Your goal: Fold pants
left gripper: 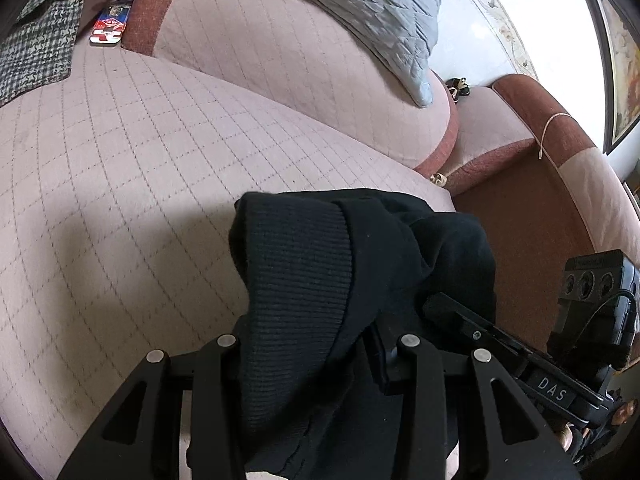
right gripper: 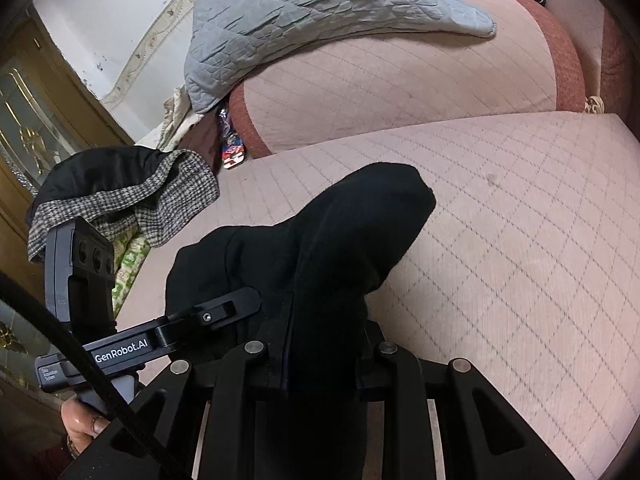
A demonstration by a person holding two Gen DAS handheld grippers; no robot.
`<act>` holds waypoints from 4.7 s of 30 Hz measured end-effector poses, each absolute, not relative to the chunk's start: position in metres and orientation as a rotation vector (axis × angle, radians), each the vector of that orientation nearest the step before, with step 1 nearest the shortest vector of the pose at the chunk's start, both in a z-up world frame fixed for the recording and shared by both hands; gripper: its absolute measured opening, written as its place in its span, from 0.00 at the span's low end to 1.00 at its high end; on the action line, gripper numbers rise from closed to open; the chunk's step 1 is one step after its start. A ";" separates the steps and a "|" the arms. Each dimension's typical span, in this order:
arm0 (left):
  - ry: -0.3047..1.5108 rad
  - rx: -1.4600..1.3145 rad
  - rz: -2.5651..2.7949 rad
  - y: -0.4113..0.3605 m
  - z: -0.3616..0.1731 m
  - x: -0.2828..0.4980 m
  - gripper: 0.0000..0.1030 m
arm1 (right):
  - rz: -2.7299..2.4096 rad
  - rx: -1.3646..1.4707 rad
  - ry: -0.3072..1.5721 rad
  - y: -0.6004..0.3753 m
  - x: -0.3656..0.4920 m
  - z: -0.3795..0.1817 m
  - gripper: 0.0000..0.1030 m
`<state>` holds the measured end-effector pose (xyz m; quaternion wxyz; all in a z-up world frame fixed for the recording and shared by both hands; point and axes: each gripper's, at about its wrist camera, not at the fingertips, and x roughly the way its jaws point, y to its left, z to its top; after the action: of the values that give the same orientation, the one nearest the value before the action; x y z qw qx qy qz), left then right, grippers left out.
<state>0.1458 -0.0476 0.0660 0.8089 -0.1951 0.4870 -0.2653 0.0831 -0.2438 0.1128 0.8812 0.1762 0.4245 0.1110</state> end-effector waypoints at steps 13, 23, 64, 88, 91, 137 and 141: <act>1.077 -0.418 -0.541 -0.054 0.052 0.185 0.38 | 0.178 0.379 0.931 -0.247 0.130 0.101 0.23; 1.121 -0.466 -0.521 -0.053 0.028 0.208 0.38 | 0.151 0.365 0.990 -0.251 0.162 0.083 0.22; 1.200 -0.642 -0.504 -0.005 0.001 0.251 0.61 | -0.089 0.539 1.020 -0.315 0.189 0.045 0.49; 1.004 -0.271 -0.371 0.017 0.042 0.113 0.62 | -0.169 0.513 0.938 -0.272 0.002 0.047 0.50; 0.956 -0.243 -0.386 0.012 0.054 0.106 0.64 | -0.184 0.476 0.921 -0.259 -0.002 0.052 0.50; 0.760 -0.089 -0.379 -0.009 0.090 0.068 0.76 | -0.199 0.282 0.962 -0.216 -0.015 0.052 0.53; 0.663 -0.067 -0.326 -0.005 0.099 0.060 0.78 | -0.201 0.280 0.963 -0.217 -0.016 0.050 0.53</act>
<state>0.0597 -0.0051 0.0993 0.9319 -0.0329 0.3241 -0.1593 -0.0160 -0.2167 0.0504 0.8720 0.1340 0.4607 -0.0964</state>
